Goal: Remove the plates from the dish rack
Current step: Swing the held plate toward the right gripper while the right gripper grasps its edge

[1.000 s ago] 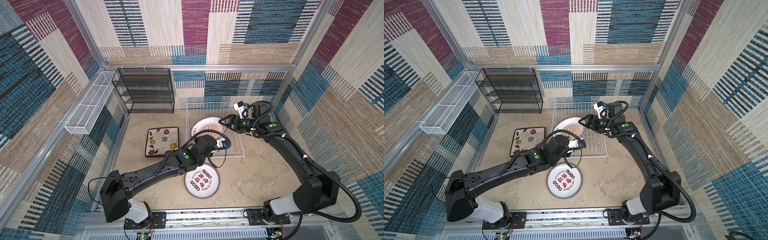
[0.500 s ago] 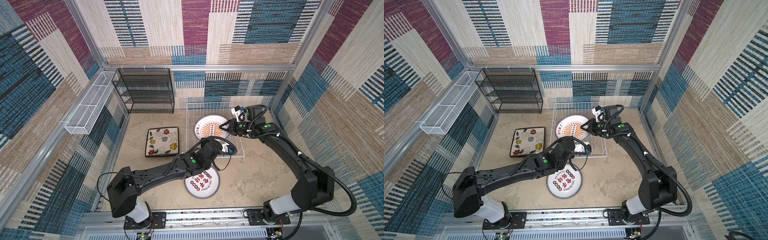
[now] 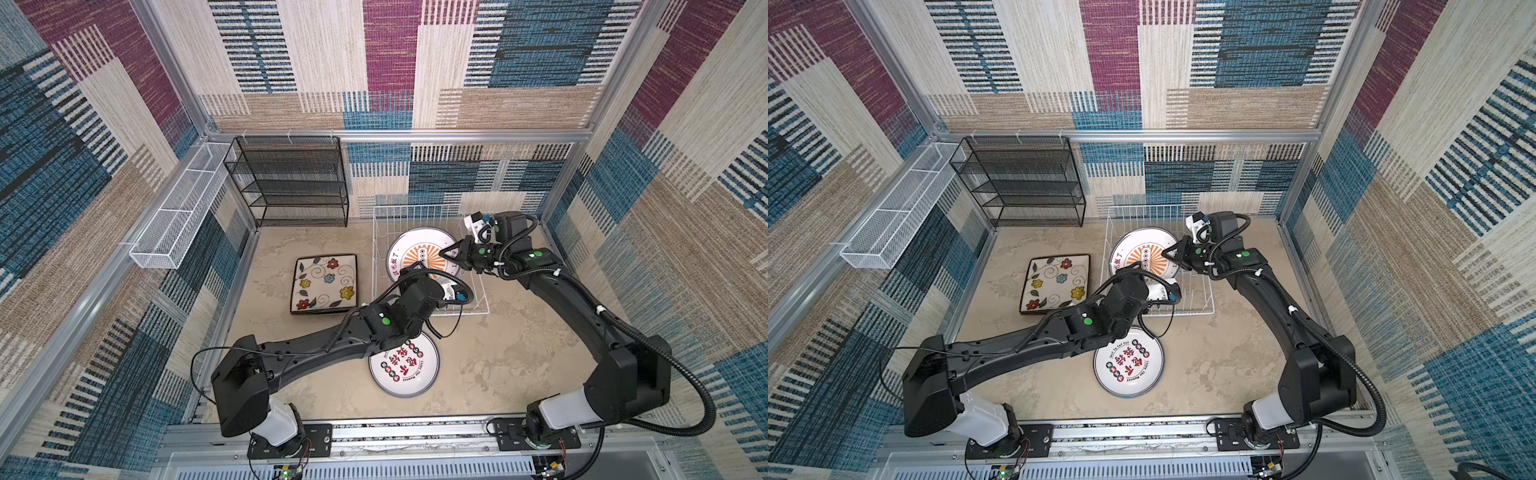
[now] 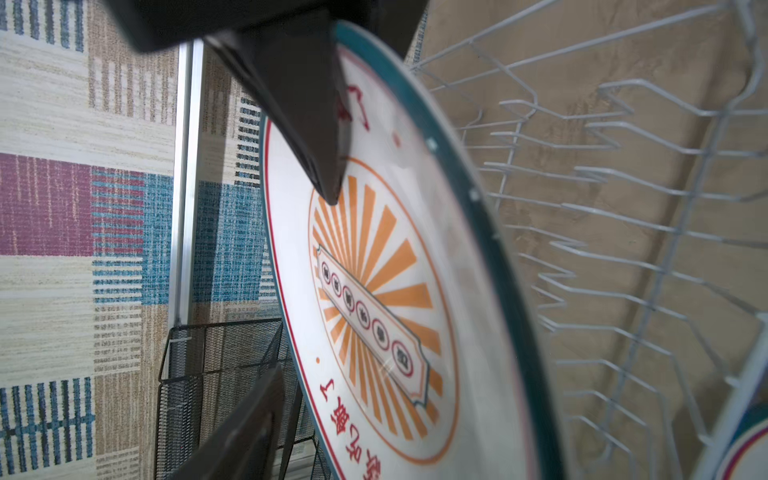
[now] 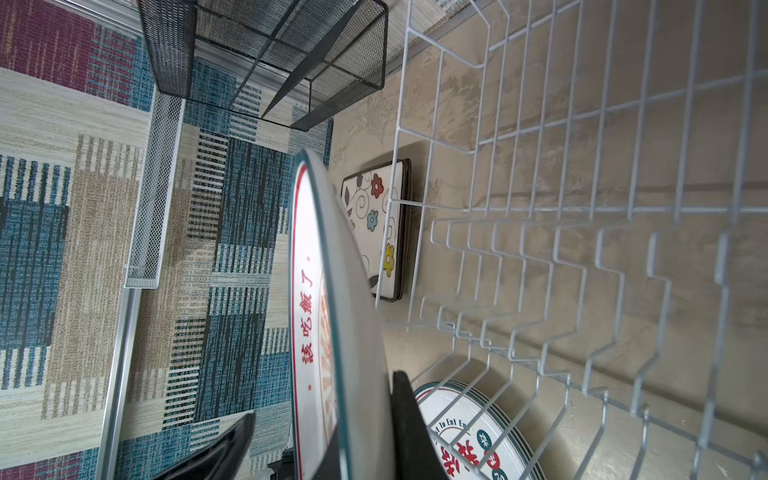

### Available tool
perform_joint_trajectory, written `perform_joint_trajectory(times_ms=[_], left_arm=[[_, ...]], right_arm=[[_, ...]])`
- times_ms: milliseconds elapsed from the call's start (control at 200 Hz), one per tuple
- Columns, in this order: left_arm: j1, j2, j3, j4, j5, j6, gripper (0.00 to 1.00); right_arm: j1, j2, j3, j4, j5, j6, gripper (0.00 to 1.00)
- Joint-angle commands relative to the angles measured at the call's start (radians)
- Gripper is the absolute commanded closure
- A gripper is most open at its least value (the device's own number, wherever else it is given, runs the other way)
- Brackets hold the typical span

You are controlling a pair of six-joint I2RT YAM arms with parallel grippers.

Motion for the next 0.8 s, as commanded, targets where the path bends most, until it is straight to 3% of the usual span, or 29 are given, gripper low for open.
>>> perform_joint_trajectory(times_ms=[0, 80, 351, 606, 796], left_arm=[[0.001, -0.064, 0.02, -0.103, 0.061, -0.193, 0.23], [0.003, -0.128, 0.019, -0.168, 0.14, -0.317, 0.16], [0.051, -0.321, 0.027, -0.28, 0.393, -0.686, 0.09], [0.382, -0.365, 0.039, -0.278, 0.842, -1.229, 0.08], [0.503, -0.291, 0.008, -0.172, 1.04, -1.517, 0.1]], right_arm=[[-0.013, -0.021, -0.012, 0.119, 0.002, 0.028, 1.0], [-0.028, -0.039, -0.027, 0.154, 0.015, 0.052, 1.0], [-0.049, -0.077, -0.046, 0.203, 0.051, 0.06, 1.0], [-0.049, -0.099, -0.081, 0.242, 0.034, 0.055, 1.0], [-0.049, -0.1, -0.082, 0.234, 0.014, 0.03, 1.0]])
